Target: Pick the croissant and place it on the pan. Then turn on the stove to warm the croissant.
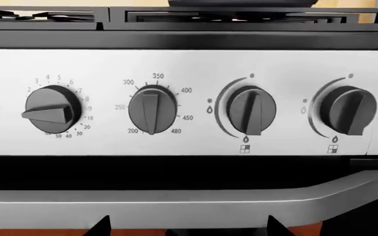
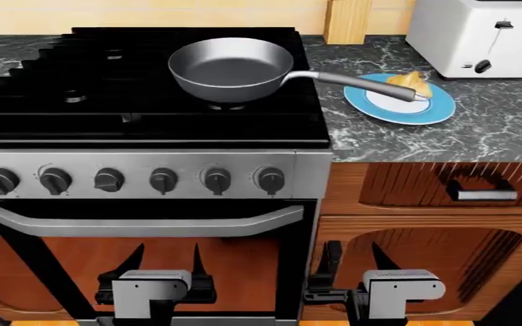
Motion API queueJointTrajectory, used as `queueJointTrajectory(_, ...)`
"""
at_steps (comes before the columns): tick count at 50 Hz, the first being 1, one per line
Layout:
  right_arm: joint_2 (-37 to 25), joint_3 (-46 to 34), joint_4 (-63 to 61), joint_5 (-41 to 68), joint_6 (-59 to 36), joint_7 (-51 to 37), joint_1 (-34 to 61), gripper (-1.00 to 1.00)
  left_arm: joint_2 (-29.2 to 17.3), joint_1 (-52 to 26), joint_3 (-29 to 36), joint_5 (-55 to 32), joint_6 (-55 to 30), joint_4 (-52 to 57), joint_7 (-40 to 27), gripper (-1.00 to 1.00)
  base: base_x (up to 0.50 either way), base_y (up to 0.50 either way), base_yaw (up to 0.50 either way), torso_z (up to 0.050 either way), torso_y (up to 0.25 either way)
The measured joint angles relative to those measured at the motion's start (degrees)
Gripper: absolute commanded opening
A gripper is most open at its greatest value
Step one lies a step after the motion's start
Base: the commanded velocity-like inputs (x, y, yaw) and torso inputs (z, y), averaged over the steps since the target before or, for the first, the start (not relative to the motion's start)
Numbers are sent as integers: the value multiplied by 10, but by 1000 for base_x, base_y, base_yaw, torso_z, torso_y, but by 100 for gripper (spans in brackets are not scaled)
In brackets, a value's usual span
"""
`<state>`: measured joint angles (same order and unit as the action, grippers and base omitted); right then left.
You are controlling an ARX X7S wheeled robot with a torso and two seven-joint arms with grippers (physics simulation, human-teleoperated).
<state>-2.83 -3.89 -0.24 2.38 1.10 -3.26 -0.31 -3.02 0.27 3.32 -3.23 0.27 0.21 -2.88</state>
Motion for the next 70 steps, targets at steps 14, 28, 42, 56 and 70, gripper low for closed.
queueJointTrajectory(14,-13,-15,0,9,7,-14,-1,100,-10,-2,15,-14,3,-5,-10,100,0,-500,0,0,0)
queueJointTrajectory(28,-24,-28,2,18,17,-22,-1,100,-20,1,29,-28,6,-2,-16,100,0,-500,0,0,0)
queueJointTrajectory(42,-34,-37,3,30,23,-28,1,100,-27,5,43,-35,6,2,-25,100,0,-318,0,0,0)
queueJointTrajectory(56,-41,-48,4,41,25,-31,2,100,-35,4,54,-25,34,-6,-42,100,0,0,0,34,0)
queueJointTrajectory(70,-46,-54,6,51,30,-36,3,100,-43,3,62,-32,36,-5,-49,100,0,0,0,50,0)
